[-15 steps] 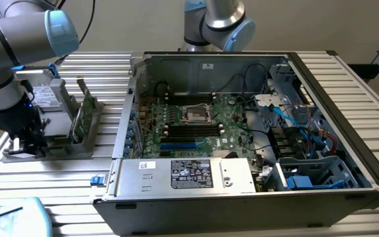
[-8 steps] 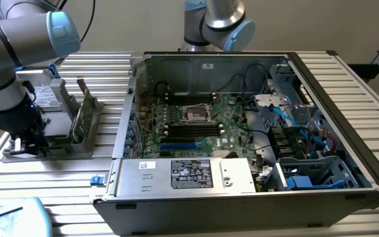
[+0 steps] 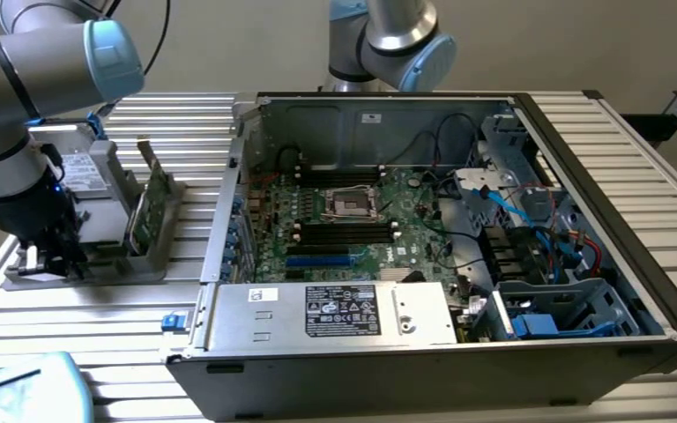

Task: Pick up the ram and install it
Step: 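Pick up the ram and move it above insertion slot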

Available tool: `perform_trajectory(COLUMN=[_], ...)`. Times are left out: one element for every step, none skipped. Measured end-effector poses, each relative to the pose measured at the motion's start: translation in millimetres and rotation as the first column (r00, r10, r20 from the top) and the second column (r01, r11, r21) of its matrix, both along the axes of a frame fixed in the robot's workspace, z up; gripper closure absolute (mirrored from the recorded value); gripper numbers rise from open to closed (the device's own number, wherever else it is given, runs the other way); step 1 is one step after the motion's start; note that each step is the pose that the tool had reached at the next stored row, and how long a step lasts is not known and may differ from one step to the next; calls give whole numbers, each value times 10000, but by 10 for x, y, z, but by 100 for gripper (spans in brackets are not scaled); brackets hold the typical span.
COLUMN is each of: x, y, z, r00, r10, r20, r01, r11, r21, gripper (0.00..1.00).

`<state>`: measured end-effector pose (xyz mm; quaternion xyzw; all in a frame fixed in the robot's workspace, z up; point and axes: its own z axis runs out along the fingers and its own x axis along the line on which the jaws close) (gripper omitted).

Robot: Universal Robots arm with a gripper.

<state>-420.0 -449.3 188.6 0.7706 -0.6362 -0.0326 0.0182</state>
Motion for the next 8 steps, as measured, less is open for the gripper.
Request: perform_trajectory(x=[0,0,0,0,0,0,0,0], y=[0,0,1,1,1,2,3,4], z=[0,0,0,2,3,5,8,11], r00=[10000,10000,10000,10000,10000,10000,10000,10000], r10=[-2,-4,-8,-11,-15,-22,-30,-38], r20=[0,-1,-4,-5,-8,-11,-14,-20], r01=[2,4,8,11,15,22,30,38], r11=[10000,10000,10000,10000,10000,10000,10000,10000], r21=[0,2,1,1,1,1,1,0], gripper=[63,63,63,63,63,63,63,63])
